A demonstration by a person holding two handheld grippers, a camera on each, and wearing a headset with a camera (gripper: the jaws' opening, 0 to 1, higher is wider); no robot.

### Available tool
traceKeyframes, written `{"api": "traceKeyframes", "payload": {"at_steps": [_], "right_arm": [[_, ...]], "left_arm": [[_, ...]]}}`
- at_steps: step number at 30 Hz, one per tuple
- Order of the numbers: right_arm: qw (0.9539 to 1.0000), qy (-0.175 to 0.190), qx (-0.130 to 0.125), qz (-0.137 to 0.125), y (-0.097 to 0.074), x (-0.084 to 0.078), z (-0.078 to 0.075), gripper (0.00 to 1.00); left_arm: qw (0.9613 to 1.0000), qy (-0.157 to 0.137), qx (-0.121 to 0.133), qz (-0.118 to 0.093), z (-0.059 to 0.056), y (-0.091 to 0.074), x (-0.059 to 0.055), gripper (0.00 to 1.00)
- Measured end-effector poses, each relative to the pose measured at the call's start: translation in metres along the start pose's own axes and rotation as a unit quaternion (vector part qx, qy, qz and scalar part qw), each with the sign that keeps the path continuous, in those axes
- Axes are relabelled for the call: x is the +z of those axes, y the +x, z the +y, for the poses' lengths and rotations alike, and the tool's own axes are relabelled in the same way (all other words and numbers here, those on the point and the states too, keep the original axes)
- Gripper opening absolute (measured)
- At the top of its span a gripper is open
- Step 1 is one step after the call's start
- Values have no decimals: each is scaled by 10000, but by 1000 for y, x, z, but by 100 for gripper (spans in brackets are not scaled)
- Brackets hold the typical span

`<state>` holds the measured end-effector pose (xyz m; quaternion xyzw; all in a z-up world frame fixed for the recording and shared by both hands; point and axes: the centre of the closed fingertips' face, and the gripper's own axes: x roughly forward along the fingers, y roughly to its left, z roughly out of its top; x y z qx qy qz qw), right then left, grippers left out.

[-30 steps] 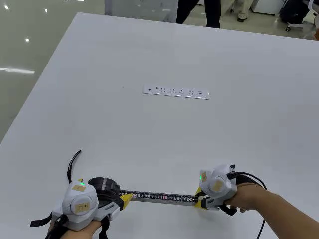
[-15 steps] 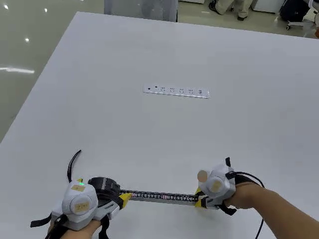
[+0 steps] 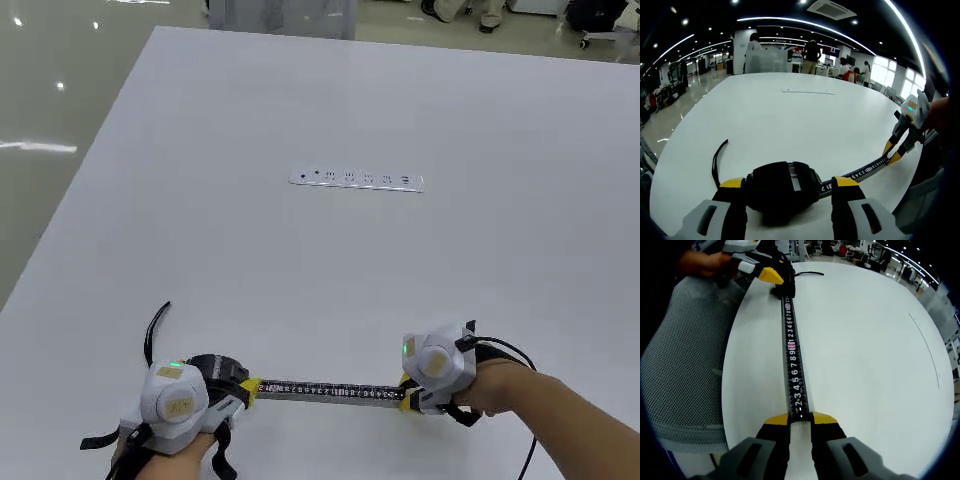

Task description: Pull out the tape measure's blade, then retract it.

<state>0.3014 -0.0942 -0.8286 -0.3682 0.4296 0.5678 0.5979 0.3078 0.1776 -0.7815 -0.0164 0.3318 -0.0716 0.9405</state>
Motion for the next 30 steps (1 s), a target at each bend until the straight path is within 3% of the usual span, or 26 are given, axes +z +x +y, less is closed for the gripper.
{"api": "traceKeyframes", "payload": {"at_steps": [5,19,30], "right_arm": [[10000,12,15,35,0,0,1,14],[10000,37,15,81,0,1,0,14],[9998,120,-25,-140,0,1,0,14]], "left_arm": [[9999,39,130,-5,3,1,-2,60],[9996,233,81,141,6,4,-5,58],[9999,108,27,109,6,5,-4,57]]}}
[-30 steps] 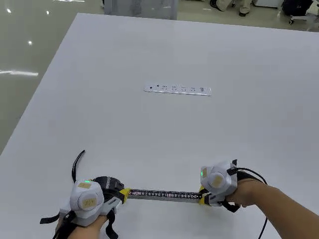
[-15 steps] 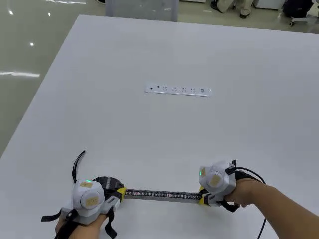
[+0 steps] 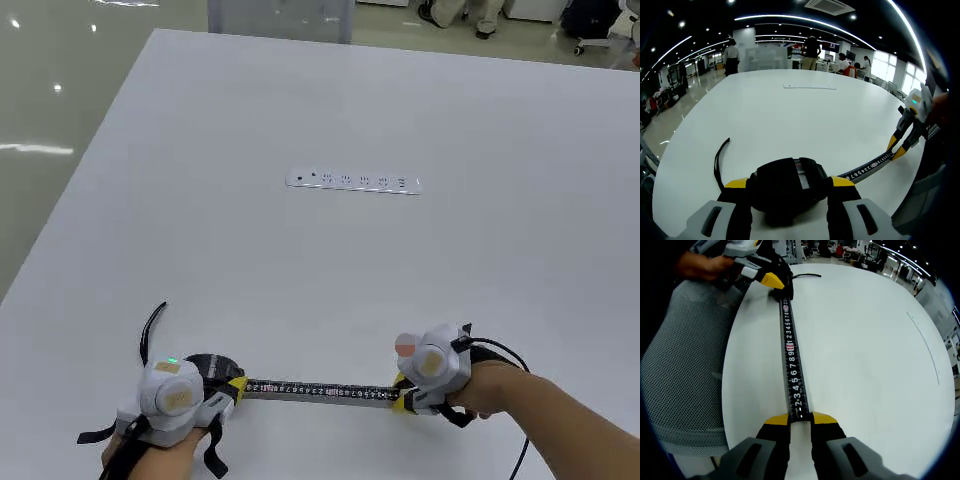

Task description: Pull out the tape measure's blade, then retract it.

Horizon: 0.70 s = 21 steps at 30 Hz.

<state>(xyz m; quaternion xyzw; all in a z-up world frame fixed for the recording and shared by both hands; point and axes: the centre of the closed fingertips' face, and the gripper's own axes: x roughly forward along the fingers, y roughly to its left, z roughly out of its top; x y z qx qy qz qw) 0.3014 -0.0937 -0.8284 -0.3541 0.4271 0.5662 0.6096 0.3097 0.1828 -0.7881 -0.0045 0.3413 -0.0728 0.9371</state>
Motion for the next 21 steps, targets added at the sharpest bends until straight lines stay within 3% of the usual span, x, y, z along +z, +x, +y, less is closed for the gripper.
{"api": "traceKeyframes", "payload": {"at_steps": [5,14,21], "right_arm": [[9998,68,20,-176,-1,1,1,14],[9999,-27,20,-162,0,4,1,14],[9997,113,79,-200,1,5,2,14]], "left_arm": [[10000,-55,-44,-17,0,-1,1,57],[10000,-50,-83,-4,1,-1,0,57],[9999,-50,-116,-3,1,-1,0,56]]}}
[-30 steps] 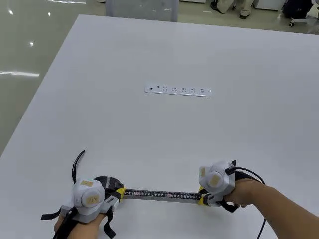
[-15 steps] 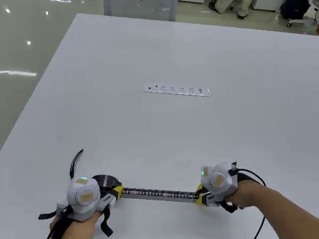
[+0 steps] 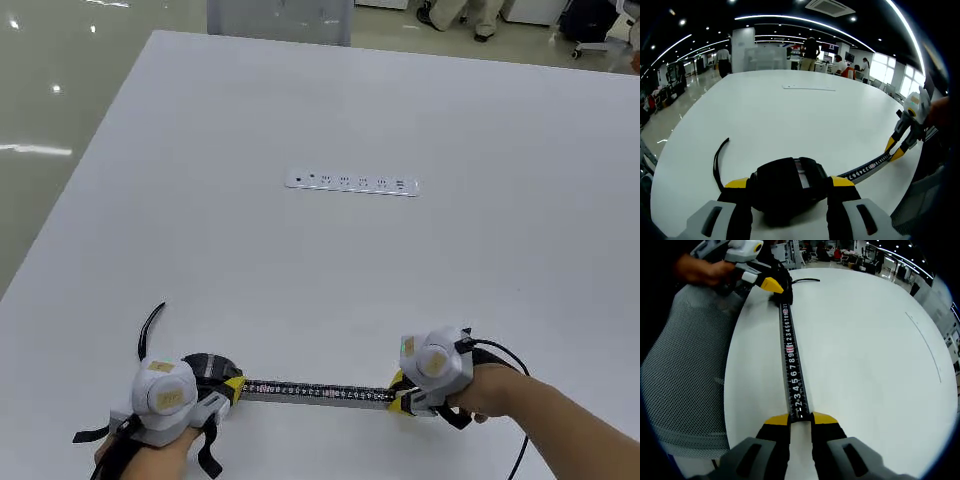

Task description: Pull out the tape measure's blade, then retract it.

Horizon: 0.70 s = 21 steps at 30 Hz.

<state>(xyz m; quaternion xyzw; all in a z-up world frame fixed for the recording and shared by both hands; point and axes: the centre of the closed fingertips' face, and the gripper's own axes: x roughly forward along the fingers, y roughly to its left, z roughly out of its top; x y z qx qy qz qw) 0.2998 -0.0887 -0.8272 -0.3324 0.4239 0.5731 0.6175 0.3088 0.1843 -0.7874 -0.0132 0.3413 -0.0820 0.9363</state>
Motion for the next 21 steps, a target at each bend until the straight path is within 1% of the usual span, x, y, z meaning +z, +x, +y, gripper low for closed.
{"api": "traceKeyframes", "payload": {"at_steps": [3,6,11,12,21], "right_arm": [[10000,33,23,-16,1,1,0,15],[9999,118,42,-37,1,2,1,15],[9998,194,50,-84,0,2,1,15],[9996,261,52,-111,0,3,1,15],[9993,325,32,-188,1,5,1,15]], "left_arm": [[10000,1,-10,12,0,0,-1,56],[10000,64,-30,-10,-1,0,0,56],[10000,17,-51,-9,0,-1,0,56],[10000,16,-51,-4,-1,-1,-1,56],[10000,22,-48,2,-1,0,-1,56]]}}
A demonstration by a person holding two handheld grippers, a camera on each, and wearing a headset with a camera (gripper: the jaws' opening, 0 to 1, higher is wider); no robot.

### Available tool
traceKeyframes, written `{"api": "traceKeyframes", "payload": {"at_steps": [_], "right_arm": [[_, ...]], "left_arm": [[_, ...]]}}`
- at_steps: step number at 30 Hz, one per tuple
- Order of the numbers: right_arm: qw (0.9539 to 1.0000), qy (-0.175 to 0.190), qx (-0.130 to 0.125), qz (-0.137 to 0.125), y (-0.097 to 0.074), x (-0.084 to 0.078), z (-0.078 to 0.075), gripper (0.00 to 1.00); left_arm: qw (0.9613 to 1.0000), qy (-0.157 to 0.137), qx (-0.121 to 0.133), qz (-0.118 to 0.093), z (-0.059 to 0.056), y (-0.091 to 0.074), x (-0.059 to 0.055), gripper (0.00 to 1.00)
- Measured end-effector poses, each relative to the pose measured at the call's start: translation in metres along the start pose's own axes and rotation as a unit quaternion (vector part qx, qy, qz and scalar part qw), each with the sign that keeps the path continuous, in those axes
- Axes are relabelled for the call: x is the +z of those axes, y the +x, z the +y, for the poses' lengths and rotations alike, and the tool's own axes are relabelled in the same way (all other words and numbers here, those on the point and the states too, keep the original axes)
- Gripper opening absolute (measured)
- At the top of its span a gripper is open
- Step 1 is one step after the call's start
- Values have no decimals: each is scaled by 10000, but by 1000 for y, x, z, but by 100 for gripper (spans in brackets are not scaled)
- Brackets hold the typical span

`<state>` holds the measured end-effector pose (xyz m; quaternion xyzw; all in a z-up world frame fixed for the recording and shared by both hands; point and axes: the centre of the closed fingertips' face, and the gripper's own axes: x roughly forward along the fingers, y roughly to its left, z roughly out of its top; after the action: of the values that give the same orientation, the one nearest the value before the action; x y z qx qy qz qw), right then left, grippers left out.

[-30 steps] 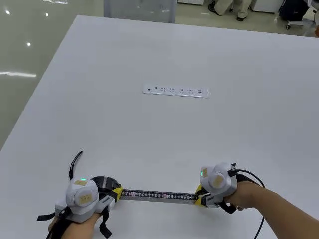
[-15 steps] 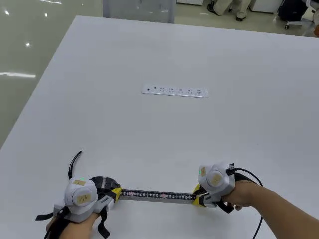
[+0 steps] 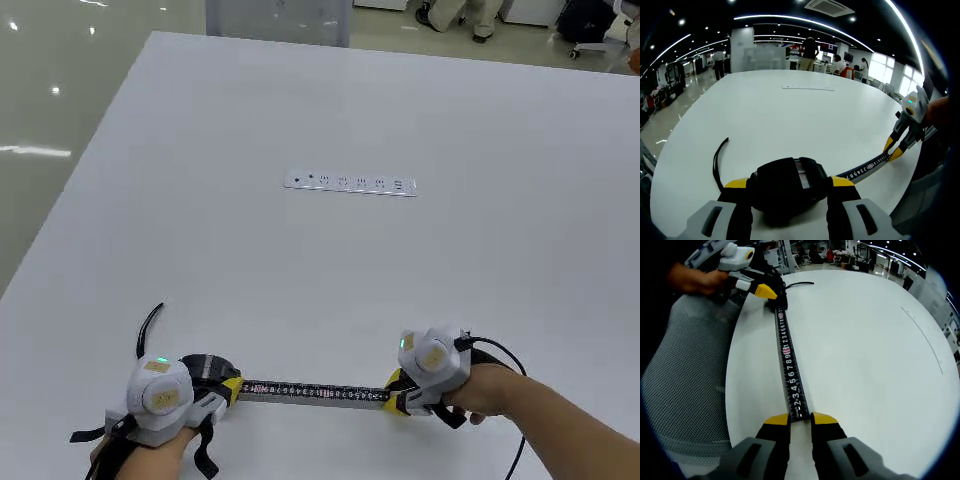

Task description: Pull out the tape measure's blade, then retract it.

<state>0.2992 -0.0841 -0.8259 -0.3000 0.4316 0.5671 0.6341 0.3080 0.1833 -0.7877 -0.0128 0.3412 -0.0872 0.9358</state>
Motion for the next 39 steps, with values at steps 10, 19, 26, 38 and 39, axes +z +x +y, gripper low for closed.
{"api": "traceKeyframes", "payload": {"at_steps": [10,19,26,38,39], "right_arm": [[10000,-24,10,-6,2,3,1,15],[10000,-96,18,-11,3,7,2,14],[9996,-284,12,39,5,9,4,14],[9989,-446,55,91,7,13,5,14],[9992,-379,53,82,8,13,4,14]], "left_arm": [[10000,7,-6,-2,0,0,1,56],[10000,8,-8,6,0,0,0,56],[10000,26,-9,14,0,0,0,56],[10000,33,-6,25,0,0,0,56],[10000,32,-7,24,0,0,0,56]]}}
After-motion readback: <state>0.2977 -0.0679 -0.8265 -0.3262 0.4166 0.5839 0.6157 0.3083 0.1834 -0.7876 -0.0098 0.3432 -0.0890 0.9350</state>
